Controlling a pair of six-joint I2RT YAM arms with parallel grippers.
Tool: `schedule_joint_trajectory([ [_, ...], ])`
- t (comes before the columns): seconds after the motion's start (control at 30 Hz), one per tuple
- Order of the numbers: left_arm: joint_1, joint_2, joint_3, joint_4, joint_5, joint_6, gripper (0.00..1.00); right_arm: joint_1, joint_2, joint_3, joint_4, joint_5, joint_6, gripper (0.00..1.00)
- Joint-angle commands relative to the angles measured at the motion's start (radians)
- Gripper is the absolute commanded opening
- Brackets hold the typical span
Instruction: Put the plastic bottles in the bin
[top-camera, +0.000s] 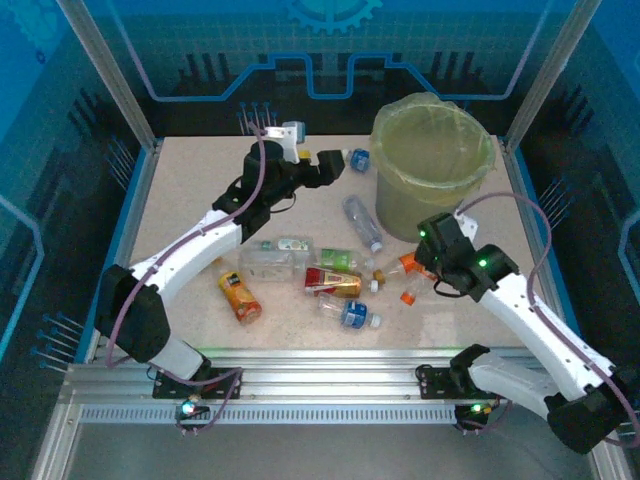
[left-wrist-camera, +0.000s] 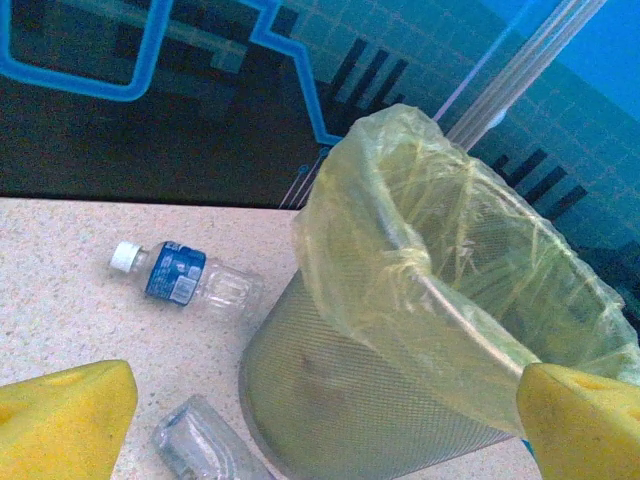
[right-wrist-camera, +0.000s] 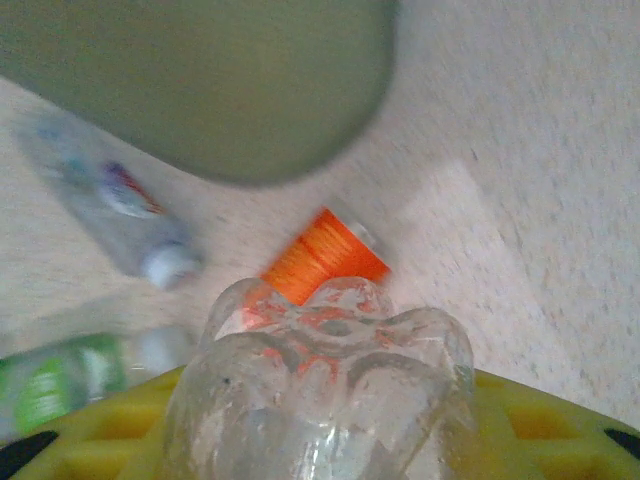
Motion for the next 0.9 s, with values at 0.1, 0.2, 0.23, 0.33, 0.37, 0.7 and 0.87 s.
schedule_joint_trajectory([
  [0.1, 0.016, -0.055, -0.046, 0.017, 0.008, -0.054, 0.99, 0.134, 0.082, 0.31, -0.065, 0.251, -0.242, 0.24],
  [0.2, 0.019, -0.066, -0.066, 0.019, 0.015, -0.064, 0.99, 0.142, 0.143, 0.44, 0.024, 0.257, -0.422, 0.23],
  [0.23, 0.018, -0.071, -0.072, 0.019, 0.015, -0.064, 0.99, 0.141, 0.17, 0.478, 0.044, 0.262, -0.469, 0.23],
  [0.33, 0.018, -0.086, -0.098, 0.024, 0.02, -0.07, 0.99, 0.134, 0.257, 0.604, 0.122, 0.287, -0.632, 0.23],
  [0.37, 0.018, -0.093, -0.111, 0.033, 0.02, -0.07, 0.99, 0.124, 0.29, 0.639, 0.155, 0.295, -0.684, 0.23],
  [0.7, 0.03, -0.142, -0.18, 0.074, 0.015, -0.09, 0.99, -0.069, 0.624, 1.012, 0.268, 0.224, -0.845, 0.22],
  [0.87, 0.044, -0.16, -0.21, 0.096, 0.023, -0.133, 0.99, -0.127, 0.77, 1.15, 0.228, 0.271, -0.843, 0.22],
])
